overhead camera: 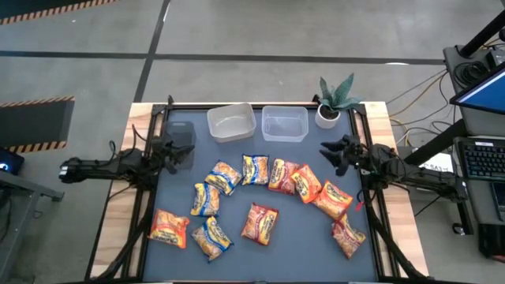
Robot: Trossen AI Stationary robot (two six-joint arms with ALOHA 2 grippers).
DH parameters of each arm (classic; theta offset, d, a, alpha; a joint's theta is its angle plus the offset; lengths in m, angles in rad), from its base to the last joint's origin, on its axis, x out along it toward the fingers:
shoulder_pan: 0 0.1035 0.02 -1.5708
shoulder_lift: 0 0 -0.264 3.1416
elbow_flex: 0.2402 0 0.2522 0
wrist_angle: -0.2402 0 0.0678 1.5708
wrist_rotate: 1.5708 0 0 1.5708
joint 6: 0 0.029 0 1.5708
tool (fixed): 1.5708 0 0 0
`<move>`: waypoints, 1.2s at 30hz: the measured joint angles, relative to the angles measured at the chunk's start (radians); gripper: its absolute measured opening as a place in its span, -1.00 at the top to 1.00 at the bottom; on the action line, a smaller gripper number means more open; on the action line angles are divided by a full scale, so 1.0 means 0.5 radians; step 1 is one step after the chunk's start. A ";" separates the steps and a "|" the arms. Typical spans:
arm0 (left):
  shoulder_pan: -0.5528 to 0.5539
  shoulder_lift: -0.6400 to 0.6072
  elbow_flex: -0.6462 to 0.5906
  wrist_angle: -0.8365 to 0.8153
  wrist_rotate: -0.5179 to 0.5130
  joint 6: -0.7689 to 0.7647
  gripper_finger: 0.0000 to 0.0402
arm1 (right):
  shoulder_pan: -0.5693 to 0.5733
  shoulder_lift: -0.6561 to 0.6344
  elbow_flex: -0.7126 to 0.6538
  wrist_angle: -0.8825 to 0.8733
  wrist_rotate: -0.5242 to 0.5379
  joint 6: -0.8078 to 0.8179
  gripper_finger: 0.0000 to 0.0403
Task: Sort Maruchan noodles
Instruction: Put the blue noodle pack into the gray bin
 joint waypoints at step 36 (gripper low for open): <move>-0.004 1.092 0.572 0.816 0.136 0.195 1.00 | -0.001 0.402 0.365 0.555 0.551 -0.487 -0.04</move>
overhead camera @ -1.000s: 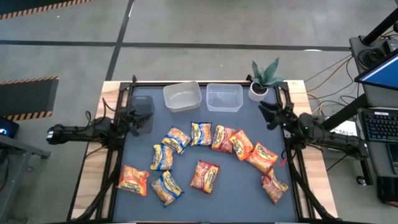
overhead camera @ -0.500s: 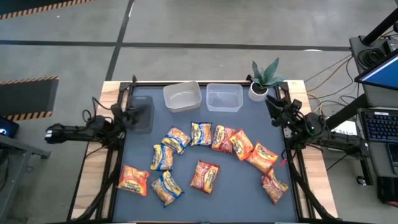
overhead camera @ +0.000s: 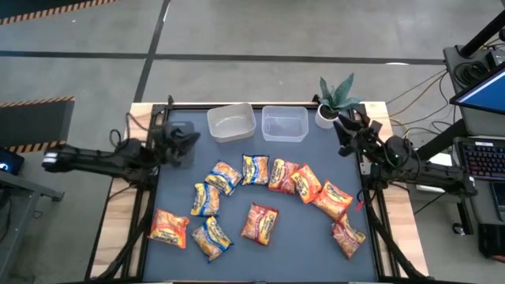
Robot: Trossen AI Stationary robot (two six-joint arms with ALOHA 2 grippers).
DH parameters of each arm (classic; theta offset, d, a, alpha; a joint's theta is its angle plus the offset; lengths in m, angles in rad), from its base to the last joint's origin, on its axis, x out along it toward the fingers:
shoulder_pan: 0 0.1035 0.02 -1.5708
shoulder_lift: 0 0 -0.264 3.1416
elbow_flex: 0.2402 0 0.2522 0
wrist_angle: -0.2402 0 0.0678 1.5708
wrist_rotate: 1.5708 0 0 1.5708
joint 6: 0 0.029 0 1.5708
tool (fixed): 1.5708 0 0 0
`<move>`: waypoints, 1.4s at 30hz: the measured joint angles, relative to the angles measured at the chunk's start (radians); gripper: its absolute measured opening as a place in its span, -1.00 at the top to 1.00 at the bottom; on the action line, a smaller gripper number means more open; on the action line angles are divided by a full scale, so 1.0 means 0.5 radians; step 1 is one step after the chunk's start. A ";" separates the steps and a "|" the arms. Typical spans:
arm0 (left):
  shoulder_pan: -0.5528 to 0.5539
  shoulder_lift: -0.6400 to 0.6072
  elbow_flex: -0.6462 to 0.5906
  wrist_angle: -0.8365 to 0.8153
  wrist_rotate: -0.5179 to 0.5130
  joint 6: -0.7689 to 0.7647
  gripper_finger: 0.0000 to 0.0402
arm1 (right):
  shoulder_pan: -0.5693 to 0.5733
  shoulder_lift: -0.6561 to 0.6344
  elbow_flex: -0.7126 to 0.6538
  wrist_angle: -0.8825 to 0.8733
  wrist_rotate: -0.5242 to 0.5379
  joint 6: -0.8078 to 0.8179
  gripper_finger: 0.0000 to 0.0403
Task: Sort Maruchan noodles
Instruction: Put the blue noodle pack into the gray bin
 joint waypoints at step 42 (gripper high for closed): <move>-0.565 2.359 2.283 -3.395 1.004 -1.574 0.72 | -0.001 0.462 0.151 -0.223 0.111 -0.065 -0.04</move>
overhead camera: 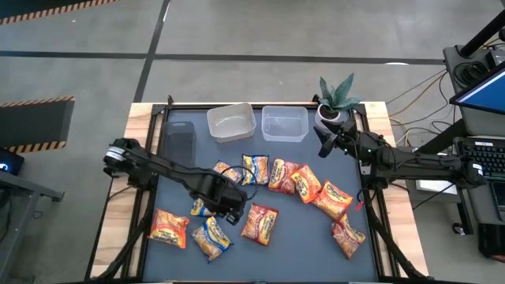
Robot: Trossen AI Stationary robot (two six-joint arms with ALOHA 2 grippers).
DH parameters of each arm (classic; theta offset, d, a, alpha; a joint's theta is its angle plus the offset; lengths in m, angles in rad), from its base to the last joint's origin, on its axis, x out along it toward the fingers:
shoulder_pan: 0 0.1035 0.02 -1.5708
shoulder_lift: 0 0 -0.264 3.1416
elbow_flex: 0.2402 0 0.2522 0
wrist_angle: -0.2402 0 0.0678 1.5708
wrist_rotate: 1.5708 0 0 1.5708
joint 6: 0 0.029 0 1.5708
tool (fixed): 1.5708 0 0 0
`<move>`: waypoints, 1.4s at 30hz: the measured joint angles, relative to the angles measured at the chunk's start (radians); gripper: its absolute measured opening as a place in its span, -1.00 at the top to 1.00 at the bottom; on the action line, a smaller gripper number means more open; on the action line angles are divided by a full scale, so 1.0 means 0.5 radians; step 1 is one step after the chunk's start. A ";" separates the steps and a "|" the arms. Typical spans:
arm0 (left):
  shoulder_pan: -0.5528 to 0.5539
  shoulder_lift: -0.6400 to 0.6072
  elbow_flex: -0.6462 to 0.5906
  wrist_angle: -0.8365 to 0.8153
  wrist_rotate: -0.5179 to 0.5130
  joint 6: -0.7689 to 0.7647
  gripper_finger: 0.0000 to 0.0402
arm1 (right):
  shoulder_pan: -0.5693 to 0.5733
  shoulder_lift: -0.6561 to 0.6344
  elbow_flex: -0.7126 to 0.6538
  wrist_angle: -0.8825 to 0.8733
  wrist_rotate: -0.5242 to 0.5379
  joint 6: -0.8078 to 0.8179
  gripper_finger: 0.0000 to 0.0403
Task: Sort Maruchan noodles
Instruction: Put the blue noodle pack into the gray bin
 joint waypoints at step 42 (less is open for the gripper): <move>-0.015 0.577 -0.105 -0.234 -0.421 -0.492 -0.57 | 0.000 0.001 0.001 0.009 0.059 -0.071 -0.04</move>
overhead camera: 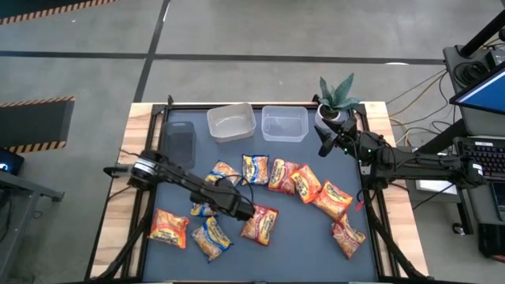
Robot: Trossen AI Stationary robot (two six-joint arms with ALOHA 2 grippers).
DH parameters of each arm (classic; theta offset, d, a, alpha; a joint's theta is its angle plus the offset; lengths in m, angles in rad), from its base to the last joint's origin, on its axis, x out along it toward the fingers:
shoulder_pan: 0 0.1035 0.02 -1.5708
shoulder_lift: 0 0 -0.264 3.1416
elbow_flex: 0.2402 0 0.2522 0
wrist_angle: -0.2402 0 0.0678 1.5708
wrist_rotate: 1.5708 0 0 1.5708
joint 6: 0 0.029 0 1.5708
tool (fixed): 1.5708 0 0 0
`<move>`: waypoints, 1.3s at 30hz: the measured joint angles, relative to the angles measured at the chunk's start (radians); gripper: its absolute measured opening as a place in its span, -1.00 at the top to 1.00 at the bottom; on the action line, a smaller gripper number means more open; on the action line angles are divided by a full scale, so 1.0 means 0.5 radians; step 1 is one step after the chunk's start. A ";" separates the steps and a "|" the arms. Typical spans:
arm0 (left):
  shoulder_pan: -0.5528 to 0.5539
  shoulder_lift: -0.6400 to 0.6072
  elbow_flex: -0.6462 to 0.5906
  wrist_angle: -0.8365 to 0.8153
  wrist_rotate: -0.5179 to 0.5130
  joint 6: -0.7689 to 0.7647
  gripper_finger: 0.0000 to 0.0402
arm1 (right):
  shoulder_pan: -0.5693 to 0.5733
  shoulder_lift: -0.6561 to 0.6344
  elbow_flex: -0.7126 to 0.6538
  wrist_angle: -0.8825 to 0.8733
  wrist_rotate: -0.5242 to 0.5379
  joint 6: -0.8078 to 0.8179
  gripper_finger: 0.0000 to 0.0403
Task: Sort Maruchan noodles
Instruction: Put the blue noodle pack into the gray bin
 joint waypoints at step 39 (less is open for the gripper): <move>-0.089 0.064 -0.050 -0.138 -0.088 -0.090 0.05 | 0.001 0.000 0.001 0.002 -0.002 0.000 -0.04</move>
